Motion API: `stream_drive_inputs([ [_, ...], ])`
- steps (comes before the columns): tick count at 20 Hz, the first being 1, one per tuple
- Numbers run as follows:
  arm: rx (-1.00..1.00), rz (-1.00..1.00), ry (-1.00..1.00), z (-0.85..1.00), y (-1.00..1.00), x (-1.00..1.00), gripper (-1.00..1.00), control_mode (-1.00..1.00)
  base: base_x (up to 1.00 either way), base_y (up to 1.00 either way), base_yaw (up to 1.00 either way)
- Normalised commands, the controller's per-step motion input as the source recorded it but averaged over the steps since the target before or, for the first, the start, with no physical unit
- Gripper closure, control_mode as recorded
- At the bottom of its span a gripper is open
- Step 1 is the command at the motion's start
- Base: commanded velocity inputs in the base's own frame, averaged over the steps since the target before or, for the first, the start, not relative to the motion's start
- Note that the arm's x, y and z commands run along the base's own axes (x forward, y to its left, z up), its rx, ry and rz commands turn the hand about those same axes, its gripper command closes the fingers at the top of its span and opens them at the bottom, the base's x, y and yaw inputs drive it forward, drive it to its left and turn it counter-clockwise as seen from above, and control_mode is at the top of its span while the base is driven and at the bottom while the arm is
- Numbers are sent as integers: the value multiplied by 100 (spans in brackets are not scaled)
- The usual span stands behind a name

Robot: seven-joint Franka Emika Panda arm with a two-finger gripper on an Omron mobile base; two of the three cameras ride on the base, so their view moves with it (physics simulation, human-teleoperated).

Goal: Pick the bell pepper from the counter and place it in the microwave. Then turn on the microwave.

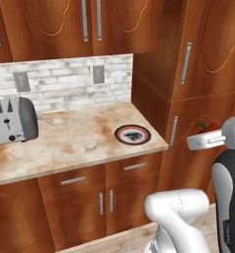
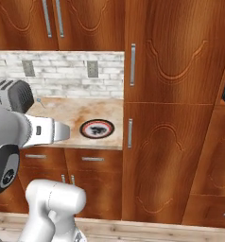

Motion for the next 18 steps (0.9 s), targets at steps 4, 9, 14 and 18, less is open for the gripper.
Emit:
stream_drive_inputs([
  [4,0,0,0,0,0,0,100,100,-21,-40,6],
  [9,0,0,0,0,0,0,100,100,-8,-44,9],
  [14,0,0,0,0,0,0,100,100,-10,-50,10],
  [18,0,0,0,0,0,0,100,100,-8,-57,7],
])
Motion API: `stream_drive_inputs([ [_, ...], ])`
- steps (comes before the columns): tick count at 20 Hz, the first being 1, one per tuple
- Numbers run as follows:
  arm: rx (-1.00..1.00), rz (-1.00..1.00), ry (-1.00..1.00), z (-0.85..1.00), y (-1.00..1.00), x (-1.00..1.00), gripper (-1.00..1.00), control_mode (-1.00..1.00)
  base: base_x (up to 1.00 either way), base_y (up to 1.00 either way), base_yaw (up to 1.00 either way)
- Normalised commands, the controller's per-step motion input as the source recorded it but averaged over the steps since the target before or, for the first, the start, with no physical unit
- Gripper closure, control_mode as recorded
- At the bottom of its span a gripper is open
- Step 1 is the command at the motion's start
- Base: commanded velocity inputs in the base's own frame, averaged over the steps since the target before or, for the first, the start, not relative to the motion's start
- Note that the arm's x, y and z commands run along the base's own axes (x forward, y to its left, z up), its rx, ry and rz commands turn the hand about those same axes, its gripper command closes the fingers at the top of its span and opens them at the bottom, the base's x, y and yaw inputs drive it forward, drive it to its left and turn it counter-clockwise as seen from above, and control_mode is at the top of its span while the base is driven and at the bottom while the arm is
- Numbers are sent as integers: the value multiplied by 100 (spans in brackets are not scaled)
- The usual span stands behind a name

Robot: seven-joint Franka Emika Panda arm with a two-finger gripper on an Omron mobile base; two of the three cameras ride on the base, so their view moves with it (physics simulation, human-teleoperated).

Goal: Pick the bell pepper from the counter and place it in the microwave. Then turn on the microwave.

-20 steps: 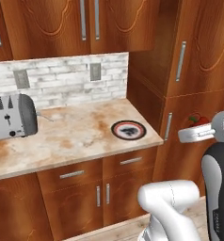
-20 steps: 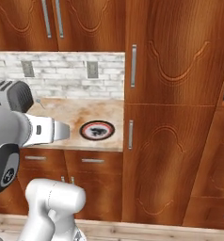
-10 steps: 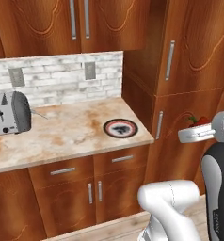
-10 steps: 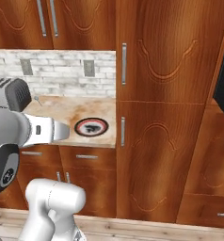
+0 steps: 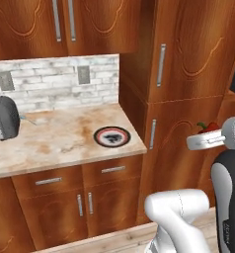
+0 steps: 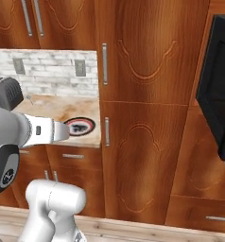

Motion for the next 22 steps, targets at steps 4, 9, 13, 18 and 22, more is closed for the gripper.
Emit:
stream_drive_inputs([
  [4,0,0,0,0,0,0,100,100,-6,-60,4],
  [9,0,0,0,0,0,0,100,100,-18,-56,3],
  [13,0,0,0,0,0,0,100,100,-33,-42,1],
  [18,0,0,0,0,0,0,100,100,-49,-46,0],
  [22,0,0,0,0,0,0,100,100,-52,-45,2],
])
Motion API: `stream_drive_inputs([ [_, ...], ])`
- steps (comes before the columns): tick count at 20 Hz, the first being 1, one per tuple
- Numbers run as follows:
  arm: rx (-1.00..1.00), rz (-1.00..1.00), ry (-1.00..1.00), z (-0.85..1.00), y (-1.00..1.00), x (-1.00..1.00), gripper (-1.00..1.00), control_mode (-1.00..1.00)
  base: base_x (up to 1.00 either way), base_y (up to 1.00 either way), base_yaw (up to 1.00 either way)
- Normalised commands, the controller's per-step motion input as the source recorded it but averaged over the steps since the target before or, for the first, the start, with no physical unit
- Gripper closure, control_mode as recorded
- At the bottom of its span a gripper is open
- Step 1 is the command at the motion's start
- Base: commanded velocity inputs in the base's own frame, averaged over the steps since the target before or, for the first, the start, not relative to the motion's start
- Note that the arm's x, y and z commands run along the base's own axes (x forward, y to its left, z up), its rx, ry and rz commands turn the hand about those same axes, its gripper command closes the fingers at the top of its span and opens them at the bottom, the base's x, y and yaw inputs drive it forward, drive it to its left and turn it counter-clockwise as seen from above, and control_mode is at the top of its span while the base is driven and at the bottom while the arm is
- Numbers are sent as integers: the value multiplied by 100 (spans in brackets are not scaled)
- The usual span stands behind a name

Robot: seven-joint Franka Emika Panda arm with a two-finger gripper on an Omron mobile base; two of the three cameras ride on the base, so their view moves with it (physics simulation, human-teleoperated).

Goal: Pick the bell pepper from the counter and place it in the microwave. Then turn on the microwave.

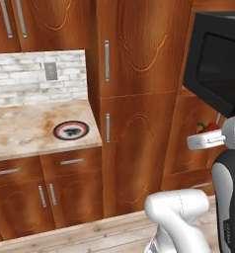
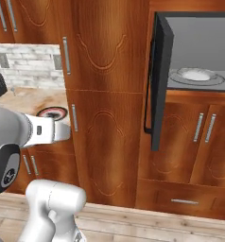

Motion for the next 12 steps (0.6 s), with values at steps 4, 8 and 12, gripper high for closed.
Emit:
stream_drive_inputs([
  [4,0,0,0,0,0,0,100,100,-40,-44,2],
  [8,0,0,0,0,0,0,100,100,-30,-44,1],
  [12,0,0,0,0,0,0,100,100,-30,-48,1],
])
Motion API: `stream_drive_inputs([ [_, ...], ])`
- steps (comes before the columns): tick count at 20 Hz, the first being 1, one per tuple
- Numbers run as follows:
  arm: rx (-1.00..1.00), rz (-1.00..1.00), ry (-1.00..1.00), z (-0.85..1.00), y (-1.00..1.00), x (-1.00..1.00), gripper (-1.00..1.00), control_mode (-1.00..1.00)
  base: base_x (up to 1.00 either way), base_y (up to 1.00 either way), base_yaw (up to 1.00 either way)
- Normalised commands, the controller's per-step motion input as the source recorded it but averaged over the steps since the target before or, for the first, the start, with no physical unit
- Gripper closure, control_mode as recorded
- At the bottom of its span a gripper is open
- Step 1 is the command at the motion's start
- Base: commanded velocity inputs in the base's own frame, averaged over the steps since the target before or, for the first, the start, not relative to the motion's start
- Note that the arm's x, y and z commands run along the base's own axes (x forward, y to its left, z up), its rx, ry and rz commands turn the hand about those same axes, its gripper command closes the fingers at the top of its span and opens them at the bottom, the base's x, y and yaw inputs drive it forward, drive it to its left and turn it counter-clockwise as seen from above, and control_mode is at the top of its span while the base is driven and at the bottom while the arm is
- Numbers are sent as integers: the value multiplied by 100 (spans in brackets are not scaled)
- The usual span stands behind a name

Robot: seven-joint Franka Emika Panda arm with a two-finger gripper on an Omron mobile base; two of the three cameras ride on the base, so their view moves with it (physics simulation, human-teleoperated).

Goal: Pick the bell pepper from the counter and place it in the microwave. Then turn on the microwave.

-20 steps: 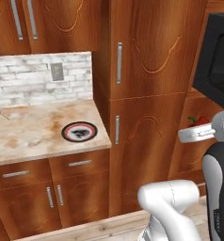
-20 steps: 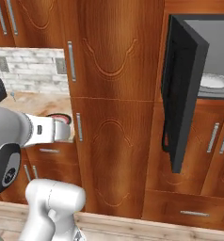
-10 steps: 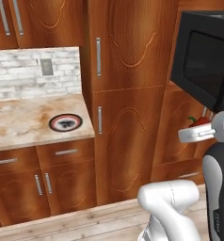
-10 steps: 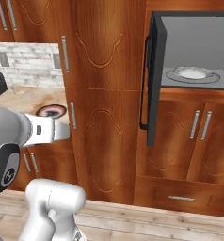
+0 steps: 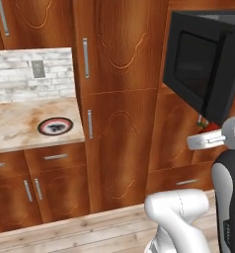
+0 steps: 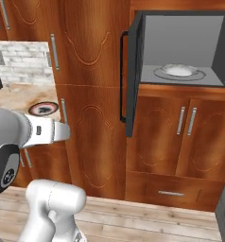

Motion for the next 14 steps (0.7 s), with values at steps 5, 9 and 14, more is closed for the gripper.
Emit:
stream_drive_inputs([
  [5,0,0,0,0,0,0,100,100,-31,-50,1],
  [9,0,0,0,0,0,0,100,100,-25,-51,2],
  [14,0,0,0,0,0,0,100,100,-11,-51,1],
])
